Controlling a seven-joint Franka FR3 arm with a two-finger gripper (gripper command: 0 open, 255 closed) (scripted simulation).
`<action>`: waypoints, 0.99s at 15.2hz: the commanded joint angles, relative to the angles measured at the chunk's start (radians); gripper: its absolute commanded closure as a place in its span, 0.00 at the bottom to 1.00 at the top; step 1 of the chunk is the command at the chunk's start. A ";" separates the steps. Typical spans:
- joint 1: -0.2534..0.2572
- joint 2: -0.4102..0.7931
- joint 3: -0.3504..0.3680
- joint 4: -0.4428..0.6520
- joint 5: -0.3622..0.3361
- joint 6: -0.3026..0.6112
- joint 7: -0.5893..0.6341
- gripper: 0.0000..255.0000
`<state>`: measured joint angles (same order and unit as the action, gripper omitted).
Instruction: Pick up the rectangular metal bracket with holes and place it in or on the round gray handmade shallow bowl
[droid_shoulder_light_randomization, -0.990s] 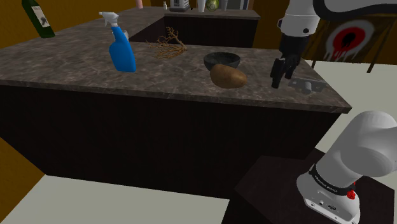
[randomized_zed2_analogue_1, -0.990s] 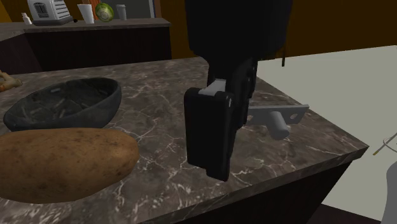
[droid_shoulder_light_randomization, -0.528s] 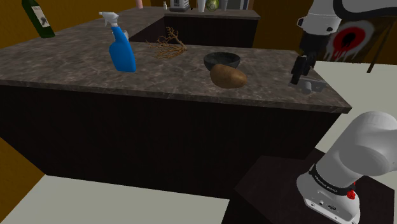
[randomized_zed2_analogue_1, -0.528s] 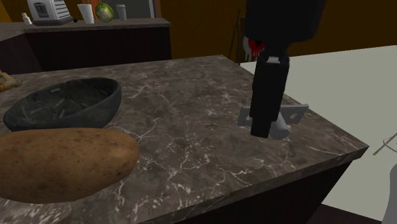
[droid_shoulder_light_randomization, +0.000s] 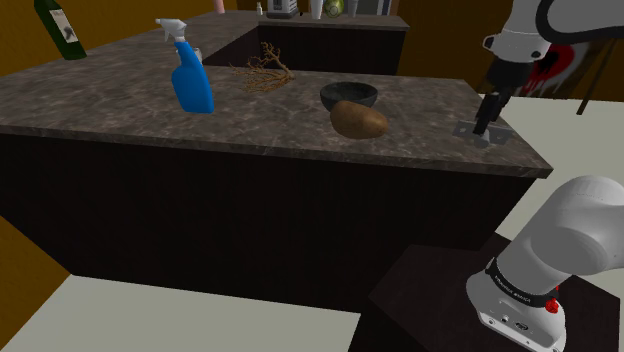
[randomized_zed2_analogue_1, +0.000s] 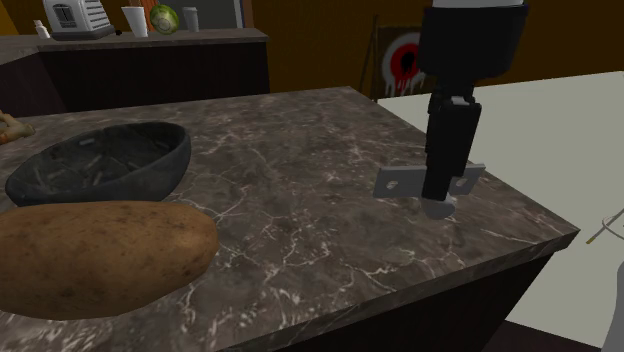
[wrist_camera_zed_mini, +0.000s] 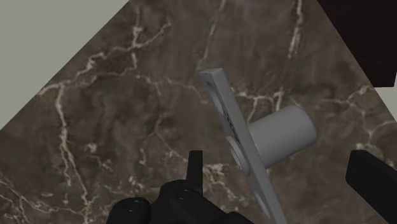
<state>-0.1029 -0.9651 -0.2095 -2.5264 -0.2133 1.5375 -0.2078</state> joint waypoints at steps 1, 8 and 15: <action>-0.003 -0.009 -0.006 -0.029 -0.006 0.020 -0.001 0.00; -0.007 -0.019 -0.013 -0.067 -0.013 0.049 0.000 0.00; -0.007 -0.019 -0.013 -0.067 -0.013 0.049 0.000 1.00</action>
<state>-0.1095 -0.9839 -0.2222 -2.5936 -0.2264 1.5864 -0.2080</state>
